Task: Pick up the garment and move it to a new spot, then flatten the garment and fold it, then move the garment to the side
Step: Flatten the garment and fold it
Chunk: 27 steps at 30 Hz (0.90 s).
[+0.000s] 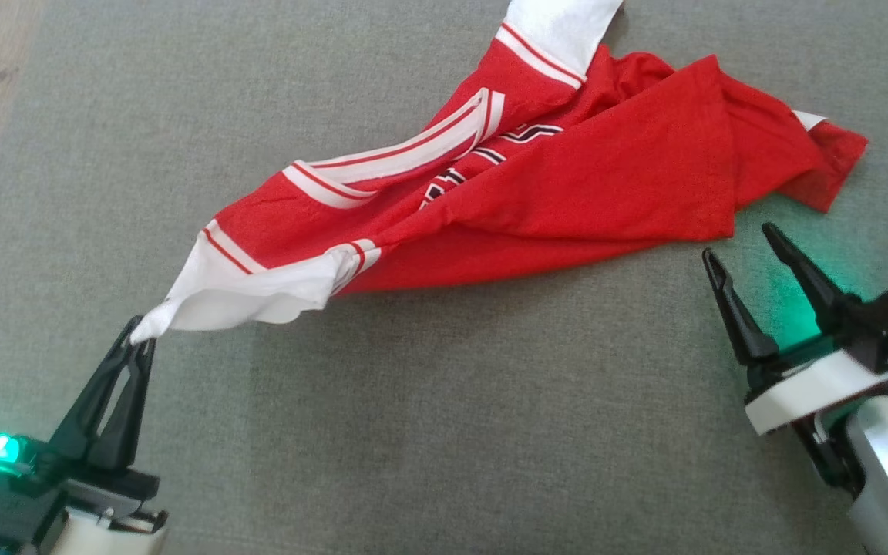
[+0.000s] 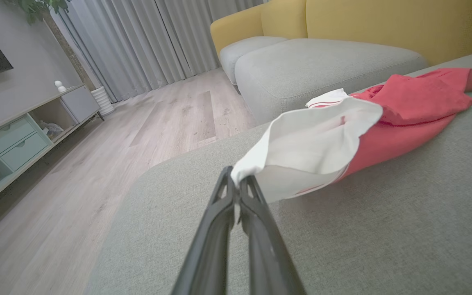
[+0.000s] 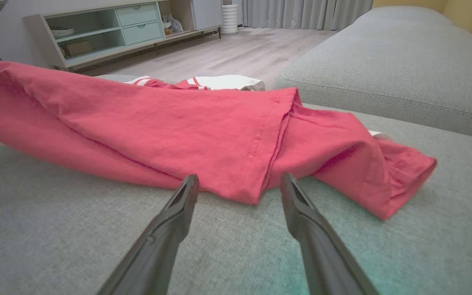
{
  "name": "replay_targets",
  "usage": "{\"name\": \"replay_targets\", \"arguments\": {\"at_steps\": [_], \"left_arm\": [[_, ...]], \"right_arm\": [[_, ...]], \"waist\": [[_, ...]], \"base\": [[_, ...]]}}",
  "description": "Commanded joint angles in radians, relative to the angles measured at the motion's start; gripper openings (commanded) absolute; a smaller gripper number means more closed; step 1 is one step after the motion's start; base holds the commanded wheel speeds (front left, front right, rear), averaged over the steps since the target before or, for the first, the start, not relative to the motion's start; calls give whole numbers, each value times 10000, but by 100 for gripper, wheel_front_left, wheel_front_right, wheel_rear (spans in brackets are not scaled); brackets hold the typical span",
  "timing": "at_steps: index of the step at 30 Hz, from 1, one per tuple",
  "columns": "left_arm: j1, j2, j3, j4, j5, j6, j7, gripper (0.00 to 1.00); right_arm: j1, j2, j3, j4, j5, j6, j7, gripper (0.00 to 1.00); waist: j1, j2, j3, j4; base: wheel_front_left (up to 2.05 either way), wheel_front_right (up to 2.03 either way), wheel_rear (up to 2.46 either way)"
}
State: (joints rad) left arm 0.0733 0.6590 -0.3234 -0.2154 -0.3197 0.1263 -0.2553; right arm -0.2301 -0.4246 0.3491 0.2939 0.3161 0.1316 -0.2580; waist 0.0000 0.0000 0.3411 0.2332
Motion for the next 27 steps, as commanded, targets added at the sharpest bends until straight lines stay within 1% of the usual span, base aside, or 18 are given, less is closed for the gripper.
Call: {"name": "replay_targets", "arguments": {"at_steps": [1, 4, 7, 9, 10, 12, 13, 14, 17, 18, 20, 21, 24, 25, 26, 27], "left_arm": [[-496, 173, 614, -130, 139, -134, -64, 0], [-534, -39, 734, -50, 332, -363, -64, 0], [-572, -204, 864, -16, 490, -554, -64, 0], [-606, -300, 947, -2, 578, -682, -64, 0], [-622, -350, 983, 5, 620, -744, -64, 0], [-645, -449, 1055, 13, 703, -856, -64, 0], [-650, -498, 1089, 14, 745, -904, -64, 0], [-652, -548, 1125, 13, 784, -948, -64, 0], [-651, -683, 1225, 22, 882, -1078, -64, 0], [-652, -719, 1263, 36, 911, -1122, -64, 0], [-658, -787, 1353, 60, 959, -1208, -64, 0], [-658, -819, 1400, 68, 987, -1248, -64, 0], [-638, -909, 1500, 80, 1088, -1351, -64, 0], [-636, -936, 1528, 82, 1122, -1383, -64, 0], [-635, -961, 1553, 85, 1157, -1413, -64, 0], [-635, -983, 1574, 82, 1192, -1444, -64, 0]], "right_arm": [[-162, -102, 151, -52, -107, -9, -38, 100], [-402, 8, 262, 344, -304, -9, -38, 100], [-645, 99, 357, 666, -454, -9, -38, 92], [-804, 141, 420, 811, -491, -9, -38, 90], [-877, 157, 443, 862, -498, -9, -38, 86], [-985, 186, 500, 928, -548, -9, -38, 73], [-1024, 199, 508, 950, -570, -9, -38, 58], [-1058, 199, 515, 972, -576, -9, -38, 48], [-1109, 159, 558, 1082, -600, -9, -38, 38], [-1126, 150, 573, 1110, -598, -9, -38, 38], [-1149, 129, 589, 1164, -597, -9, -38, 45], [-1156, 121, 596, 1206, -595, -9, -38, 47], [-1196, 107, 658, 1338, -577, -9, -38, 48], [-1212, 99, 683, 1382, -581, -9, -38, 45], [-1230, 93, 715, 1436, -588, -9, -38, 40], [-1251, 89, 747, 1478, -597, -9, -38, 31]], "waist": [[0, 0, 73, 37], [0, 0, 152, 57], [0, 0, 233, 70], [0, 0, 278, 79], [0, 0, 295, 83], [0, 0, 319, 91], [0, 0, 330, 97], [0, 0, 341, 104], [0, 0, 368, 129], [0, 0, 376, 133], [0, 0, 392, 138], [0, 0, 400, 139], [0, 0, 410, 129], [0, 0, 410, 124], [0, 0, 404, 116], [0, 0, 395, 106]], "base": [[0, 0, 0], [0, 0, 0], [0, 0, 0], [0, 0, 0], [0, 0, 0], [0, 0, 0], [0, 0, 0], [0, 0, 0], [0, 0, 0], [0, 0, 0], [0, 0, 0], [0, 0, 0], [0, 0, 0], [0, 0, 0], [0, 0, 0], [0, 0, 0]]}}
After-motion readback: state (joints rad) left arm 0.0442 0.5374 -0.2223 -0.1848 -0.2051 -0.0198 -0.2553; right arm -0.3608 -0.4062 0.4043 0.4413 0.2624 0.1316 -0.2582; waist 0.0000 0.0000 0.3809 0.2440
